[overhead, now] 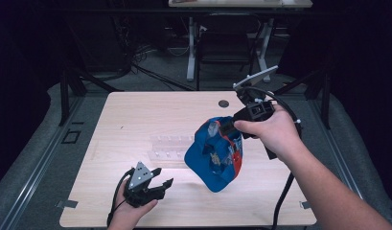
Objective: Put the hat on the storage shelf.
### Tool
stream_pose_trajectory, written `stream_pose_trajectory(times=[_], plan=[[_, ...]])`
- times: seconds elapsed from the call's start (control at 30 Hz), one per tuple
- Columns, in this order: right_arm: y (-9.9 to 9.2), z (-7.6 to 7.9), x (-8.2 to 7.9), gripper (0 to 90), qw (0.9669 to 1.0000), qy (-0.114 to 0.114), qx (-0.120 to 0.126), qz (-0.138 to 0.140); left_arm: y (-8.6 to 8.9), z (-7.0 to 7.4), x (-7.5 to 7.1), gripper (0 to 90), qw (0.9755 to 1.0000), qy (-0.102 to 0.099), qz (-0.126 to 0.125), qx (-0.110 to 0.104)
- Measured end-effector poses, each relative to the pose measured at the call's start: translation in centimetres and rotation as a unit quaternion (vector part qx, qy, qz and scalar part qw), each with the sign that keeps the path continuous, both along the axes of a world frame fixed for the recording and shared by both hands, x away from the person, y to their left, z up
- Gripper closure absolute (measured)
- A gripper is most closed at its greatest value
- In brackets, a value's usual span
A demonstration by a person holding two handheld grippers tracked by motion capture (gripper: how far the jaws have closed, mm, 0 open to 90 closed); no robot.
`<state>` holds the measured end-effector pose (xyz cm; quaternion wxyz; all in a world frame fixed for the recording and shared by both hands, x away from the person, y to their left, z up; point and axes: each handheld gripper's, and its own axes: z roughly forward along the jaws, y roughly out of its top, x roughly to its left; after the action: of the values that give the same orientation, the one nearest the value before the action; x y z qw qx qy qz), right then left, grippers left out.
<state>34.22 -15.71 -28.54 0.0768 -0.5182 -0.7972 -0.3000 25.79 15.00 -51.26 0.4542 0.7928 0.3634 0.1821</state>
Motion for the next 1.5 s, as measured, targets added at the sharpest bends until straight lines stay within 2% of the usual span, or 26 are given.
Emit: stream_pose_trajectory(times=[0.17,0.23,0.53,0.87,1.0,1.2,1.37,1.5], plan=[[0.3,0.4,0.3,89.6,1.0,-0.004,0.006,0.004,-0.7,0.6,0.0,43.1,0.9999,-0.005,-0.009,0.003],[0.5,0.7,0.5,89.6,0.9999,-0.005,0.016,-0.002,-0.8,0.7,0.0,42.9,0.9999,-0.006,-0.008,0.0],[1.7,1.5,1.1,89.5,0.9997,-0.013,0.019,0.002,-1.7,1.5,-0.2,43.2,0.9996,-0.014,-0.022,-0.005],[3.6,1.7,2.1,89.5,0.9995,-0.014,0.027,-0.003,-3.7,2.1,-0.3,43.1,0.9988,-0.022,-0.042,-0.008],[4.1,1.6,2.5,89.5,0.9996,-0.012,0.026,0.006,-4.7,2.1,-0.4,43.5,0.9985,-0.025,-0.048,-0.009],[4.7,1.4,2.9,89.5,0.9994,-0.012,0.032,0.004,-6.5,2.3,-0.6,44.2,0.9976,-0.035,-0.059,-0.001],[4.8,1.3,3.0,89.5,0.9994,-0.011,0.034,0.004,-7.7,2.1,-0.7,44.2,0.9973,-0.05,-0.053,0.01],[5.1,1.2,3.0,89.5,0.9991,-0.011,0.04,0.001,-8.8,1.6,-0.7,44.2,0.9974,-0.052,-0.045,0.023]])
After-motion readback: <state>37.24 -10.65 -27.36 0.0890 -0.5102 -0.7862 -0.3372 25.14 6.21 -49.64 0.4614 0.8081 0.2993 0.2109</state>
